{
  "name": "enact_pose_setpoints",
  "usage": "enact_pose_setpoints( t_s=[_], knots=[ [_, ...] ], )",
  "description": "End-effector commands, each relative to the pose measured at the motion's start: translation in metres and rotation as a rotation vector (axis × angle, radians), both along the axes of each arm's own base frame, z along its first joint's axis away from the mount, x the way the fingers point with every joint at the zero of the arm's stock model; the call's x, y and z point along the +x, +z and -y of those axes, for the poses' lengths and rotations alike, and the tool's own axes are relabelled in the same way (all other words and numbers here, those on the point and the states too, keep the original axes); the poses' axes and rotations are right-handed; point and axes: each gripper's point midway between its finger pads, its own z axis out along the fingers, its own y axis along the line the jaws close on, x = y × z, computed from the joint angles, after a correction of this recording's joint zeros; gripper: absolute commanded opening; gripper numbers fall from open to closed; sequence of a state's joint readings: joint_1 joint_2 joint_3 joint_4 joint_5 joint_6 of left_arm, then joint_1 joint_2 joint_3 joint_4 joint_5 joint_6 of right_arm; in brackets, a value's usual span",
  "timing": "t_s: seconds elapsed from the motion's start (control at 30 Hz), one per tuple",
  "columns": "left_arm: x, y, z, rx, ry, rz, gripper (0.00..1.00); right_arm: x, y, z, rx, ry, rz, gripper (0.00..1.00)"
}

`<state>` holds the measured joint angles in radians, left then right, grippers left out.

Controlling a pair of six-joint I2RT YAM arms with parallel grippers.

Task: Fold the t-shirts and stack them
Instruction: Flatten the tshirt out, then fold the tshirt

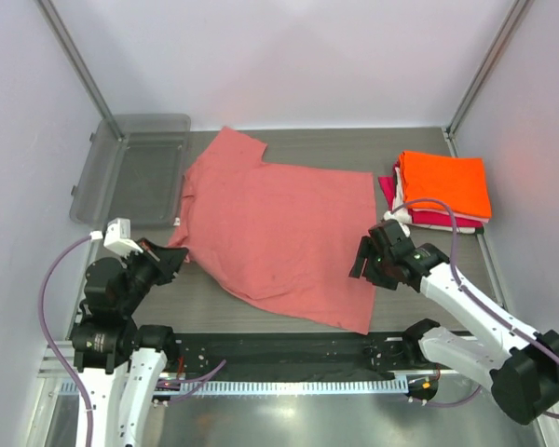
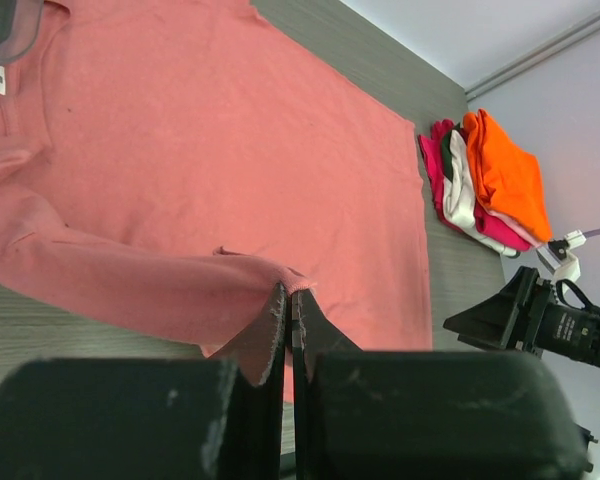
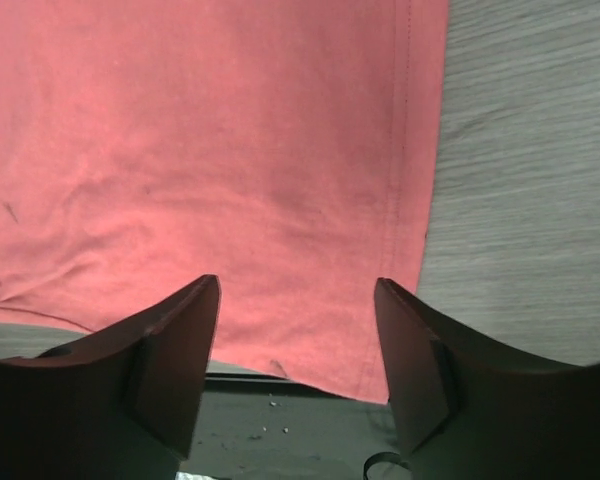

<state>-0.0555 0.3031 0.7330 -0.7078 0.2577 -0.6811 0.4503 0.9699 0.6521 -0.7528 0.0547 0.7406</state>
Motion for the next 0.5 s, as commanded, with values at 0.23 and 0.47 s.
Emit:
enact_pose_setpoints(
  t_s=[0.23, 0.47],
  knots=[
    [0.018, 0.009, 0.005, 0.02, -0.032, 0.046, 0.0, -0.078, -0.022, -0.008, -0.144, 0.026, -0.254, 0.65],
    [0.02, 0.007, 0.003, 0.038, -0.021, 0.04, 0.01, -0.102, -0.033, -0.017, -0.152, 0.055, -0.347, 0.65]
  ],
)
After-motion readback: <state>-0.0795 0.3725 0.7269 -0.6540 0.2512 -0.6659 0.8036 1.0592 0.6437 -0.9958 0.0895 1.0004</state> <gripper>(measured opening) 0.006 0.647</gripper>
